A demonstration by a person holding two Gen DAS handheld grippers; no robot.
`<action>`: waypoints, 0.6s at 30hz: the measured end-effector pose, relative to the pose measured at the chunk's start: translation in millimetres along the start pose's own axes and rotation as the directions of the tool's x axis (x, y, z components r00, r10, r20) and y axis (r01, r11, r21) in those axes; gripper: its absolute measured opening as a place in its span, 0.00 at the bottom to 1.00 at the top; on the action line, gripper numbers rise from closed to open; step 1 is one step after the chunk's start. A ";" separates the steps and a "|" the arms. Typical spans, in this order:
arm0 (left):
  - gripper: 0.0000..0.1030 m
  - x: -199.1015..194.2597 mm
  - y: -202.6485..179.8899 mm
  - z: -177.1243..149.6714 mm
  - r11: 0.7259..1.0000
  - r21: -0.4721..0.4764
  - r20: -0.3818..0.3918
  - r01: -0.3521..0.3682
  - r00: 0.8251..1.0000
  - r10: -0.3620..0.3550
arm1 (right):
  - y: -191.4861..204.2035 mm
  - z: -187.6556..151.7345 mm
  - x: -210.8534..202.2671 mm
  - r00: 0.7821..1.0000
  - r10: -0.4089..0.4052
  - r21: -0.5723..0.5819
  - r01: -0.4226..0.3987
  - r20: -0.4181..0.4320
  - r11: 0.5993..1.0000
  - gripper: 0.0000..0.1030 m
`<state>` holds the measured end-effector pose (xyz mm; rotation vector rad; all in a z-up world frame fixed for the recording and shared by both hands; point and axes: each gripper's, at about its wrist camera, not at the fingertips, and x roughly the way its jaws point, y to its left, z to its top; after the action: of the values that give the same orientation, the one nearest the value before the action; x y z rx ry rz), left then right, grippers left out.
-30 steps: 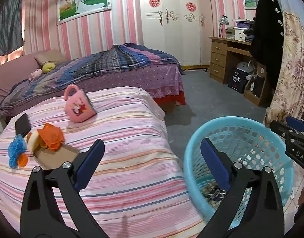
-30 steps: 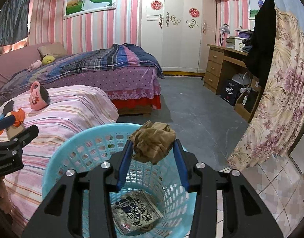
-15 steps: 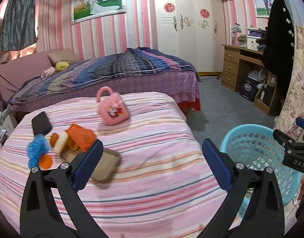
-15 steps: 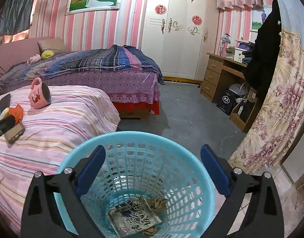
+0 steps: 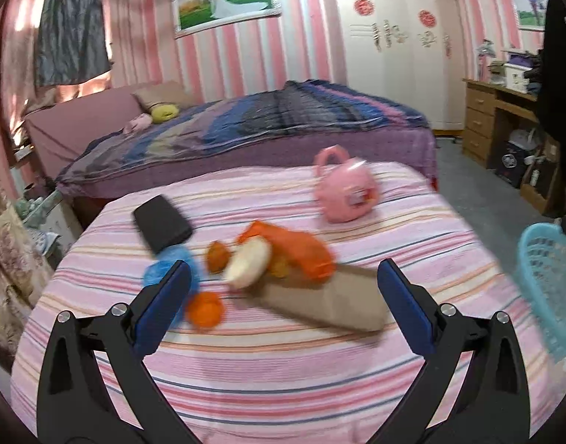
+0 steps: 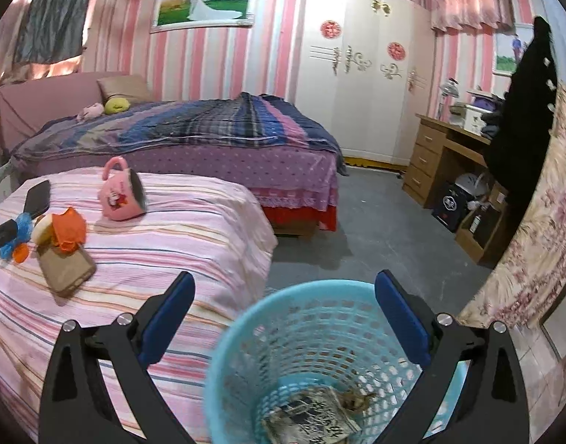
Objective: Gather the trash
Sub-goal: 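Move both empty tools back toward the items on the bed, then grasp the blue plastic bag with the left tool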
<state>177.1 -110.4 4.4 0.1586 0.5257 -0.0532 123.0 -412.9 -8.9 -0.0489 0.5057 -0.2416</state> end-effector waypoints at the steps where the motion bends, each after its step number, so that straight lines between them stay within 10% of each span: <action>1: 0.95 5.7 9.8 -2.6 1.000 0.000 -0.010 -0.014 1.000 0.014 | 4.6 0.7 1.2 1.000 0.004 -0.007 -0.004 -0.002 1.000 0.93; 10: 0.95 54.1 79.2 -28.3 0.994 -0.051 -0.111 -0.092 0.990 0.086 | 52.6 6.4 16.4 0.998 0.052 -0.033 -0.053 -0.034 0.998 0.93; 18: 0.94 79.1 121.5 -33.1 0.987 -0.154 -0.179 -0.043 0.984 0.015 | 97.0 12.8 33.3 0.991 0.117 -0.039 -0.120 -0.062 0.992 0.93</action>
<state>240.1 14.2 -47.0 0.0163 0.7032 0.0316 178.5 -327.0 -23.8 -0.0527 0.5708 -0.1160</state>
